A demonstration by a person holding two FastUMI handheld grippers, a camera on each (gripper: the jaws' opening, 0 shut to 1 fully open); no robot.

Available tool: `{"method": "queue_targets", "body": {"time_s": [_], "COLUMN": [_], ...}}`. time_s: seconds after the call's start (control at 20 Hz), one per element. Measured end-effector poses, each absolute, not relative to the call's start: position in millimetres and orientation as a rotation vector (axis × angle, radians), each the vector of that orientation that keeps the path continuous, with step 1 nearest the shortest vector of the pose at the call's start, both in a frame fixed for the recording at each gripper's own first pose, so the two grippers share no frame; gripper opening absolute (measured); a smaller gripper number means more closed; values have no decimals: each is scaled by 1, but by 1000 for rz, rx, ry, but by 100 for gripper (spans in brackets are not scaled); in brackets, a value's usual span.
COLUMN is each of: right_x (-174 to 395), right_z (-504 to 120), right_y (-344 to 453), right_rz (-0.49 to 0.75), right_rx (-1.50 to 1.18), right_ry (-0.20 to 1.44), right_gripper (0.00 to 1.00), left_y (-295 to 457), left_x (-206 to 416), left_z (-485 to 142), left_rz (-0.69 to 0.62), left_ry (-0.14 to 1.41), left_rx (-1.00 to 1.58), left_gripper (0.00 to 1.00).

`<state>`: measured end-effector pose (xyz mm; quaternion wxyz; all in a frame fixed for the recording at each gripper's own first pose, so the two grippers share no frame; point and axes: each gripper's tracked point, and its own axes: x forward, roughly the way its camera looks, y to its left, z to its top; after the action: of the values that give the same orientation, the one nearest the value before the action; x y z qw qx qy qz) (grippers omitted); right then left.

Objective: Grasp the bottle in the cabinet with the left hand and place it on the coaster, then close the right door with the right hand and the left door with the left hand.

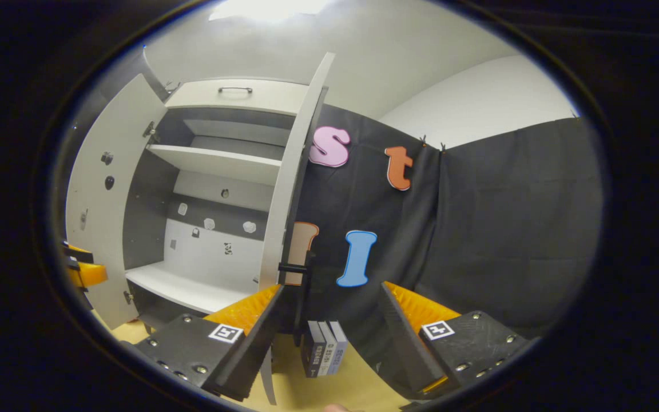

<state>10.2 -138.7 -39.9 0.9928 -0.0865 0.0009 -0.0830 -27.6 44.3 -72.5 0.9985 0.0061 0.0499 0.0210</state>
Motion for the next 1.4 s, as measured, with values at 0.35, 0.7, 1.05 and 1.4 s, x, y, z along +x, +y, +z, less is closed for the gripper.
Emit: {"method": "queue_targets", "body": {"time_s": [0.35,0.7,1.05,1.4], "right_x": [11,11,13,16], "right_z": [-41,-42,-43,-44], "right_y": [-135,-130,-102,-76], "right_rz": [-142,-126,-59,5], "right_rx": [-147,-132,-120,-101], "right_ry": [-2,-1,2,2], "right_gripper": [93,92,92,93], "left_y": [48,45,48,63], "left_x": [-23,-19,-21,-27], "left_z": [-75,-77,-81,-82], "left_rz": [44,24,36,77], "left_ry": [105,112,119,122], "left_rx": [1,-19,-27,-41], "left_gripper": [91,91,91,91]}}
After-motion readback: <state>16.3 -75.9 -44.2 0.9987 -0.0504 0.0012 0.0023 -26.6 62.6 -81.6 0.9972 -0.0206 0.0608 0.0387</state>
